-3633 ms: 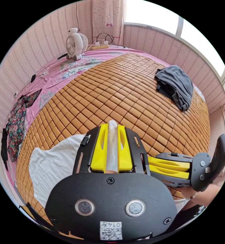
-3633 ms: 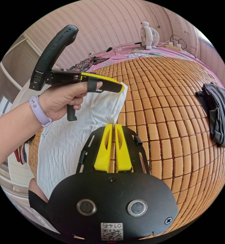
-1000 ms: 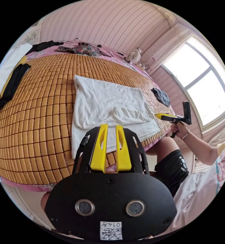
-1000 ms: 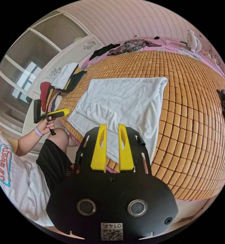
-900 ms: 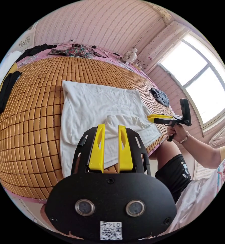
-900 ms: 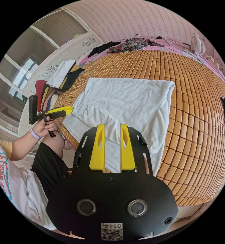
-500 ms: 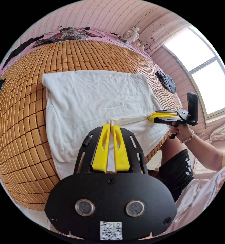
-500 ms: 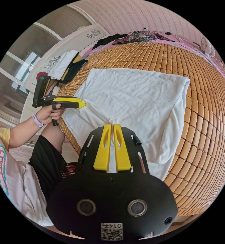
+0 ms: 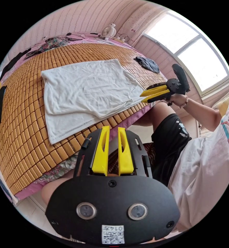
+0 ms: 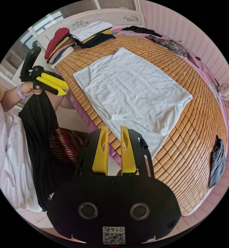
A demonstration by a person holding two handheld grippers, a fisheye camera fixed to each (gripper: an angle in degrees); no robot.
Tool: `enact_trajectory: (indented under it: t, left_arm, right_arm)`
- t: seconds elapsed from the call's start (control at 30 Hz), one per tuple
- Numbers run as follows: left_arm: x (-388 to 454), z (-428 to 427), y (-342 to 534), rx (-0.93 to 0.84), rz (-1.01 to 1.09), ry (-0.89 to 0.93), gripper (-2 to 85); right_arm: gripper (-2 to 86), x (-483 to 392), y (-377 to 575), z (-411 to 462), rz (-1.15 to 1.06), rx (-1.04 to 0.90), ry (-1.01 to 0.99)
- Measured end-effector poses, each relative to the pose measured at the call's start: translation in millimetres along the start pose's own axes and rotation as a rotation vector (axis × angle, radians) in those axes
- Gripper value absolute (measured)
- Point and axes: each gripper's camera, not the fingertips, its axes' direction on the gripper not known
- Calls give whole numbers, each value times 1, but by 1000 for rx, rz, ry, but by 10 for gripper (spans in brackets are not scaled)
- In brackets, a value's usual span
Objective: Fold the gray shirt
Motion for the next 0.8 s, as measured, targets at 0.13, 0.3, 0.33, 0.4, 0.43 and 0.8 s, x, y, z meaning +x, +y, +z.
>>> enact_trajectory:
  t: [0.13, 0.3, 0.33, 0.4, 0.43, 0.8]
  left_arm:
    - [42, 31, -34, 90, 91, -46, 36]
    - [63, 68, -74, 117, 175, -123, 24]
    - [68, 78, -77, 105, 212, -182, 19]
    - [70, 94, -78, 66, 231, -220, 12]
    - [71, 103, -77, 35, 234, -211, 7]
    - [84, 132, -35, 118, 239, -226, -7]
  right_arm:
    - [20, 11, -62, 12, -14, 45, -12]
    - [8, 31, -182, 48, -31, -11, 110]
    - [7, 34, -196, 55, -37, -37, 115]
    - [4, 41, -239, 80, -59, -108, 161]
    - [3, 42, -247, 85, -66, -104, 173]
    - [-1, 25, -328, 127, -196, -375, 228]
